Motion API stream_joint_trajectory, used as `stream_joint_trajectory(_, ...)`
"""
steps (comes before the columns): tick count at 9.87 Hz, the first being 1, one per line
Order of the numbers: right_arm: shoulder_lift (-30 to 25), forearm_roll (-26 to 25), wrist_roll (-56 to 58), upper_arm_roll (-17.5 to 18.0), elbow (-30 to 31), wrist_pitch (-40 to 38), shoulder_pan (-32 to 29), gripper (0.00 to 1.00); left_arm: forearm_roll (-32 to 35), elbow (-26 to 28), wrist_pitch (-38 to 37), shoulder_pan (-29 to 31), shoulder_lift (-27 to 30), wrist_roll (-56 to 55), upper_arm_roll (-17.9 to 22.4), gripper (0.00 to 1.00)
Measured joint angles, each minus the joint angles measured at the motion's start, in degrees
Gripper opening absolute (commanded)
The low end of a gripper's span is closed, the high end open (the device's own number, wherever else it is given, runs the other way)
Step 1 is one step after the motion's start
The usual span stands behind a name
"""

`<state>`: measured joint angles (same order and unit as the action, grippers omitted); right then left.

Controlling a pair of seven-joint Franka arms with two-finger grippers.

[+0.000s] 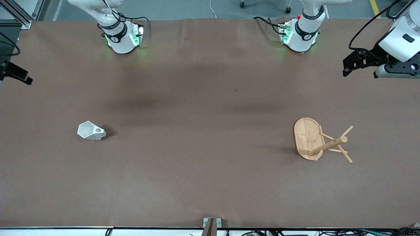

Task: Hang cup on rack
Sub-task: 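Reach the right gripper down to the white cup on its side, then close the right gripper on the white cup's base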

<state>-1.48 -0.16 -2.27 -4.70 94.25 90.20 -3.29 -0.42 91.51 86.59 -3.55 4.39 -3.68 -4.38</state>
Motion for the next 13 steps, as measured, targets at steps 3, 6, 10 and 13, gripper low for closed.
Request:
stream_joint_trajectory(3,4.8,0.0,1.2,-0.2,12.9,17.3,-0.1,1.00,0.0,-0.1,-0.5,0.0,0.0,0.0,0.0,1.00)
stream_joint_trajectory(6,10.3,0.0,7.3,-0.5,24.0,35.3,-1.3,0.99,0.0,-0.1,-0.8,0.1,0.0,0.1,0.0,1.00)
stream_joint_trajectory(10,17.5,0.7,9.1,-0.5,28.7,48.9,-2.1,0.92,0.0,-0.2,-1.0,0.1,0.0,0.0,0.1,1.00)
stream_joint_trajectory(13,20.2,1.6,9.1,-0.4,28.7,51.9,-2.1,0.60,0.0,-0.2,-1.0,0.1,0.0,0.1,0.1,1.00)
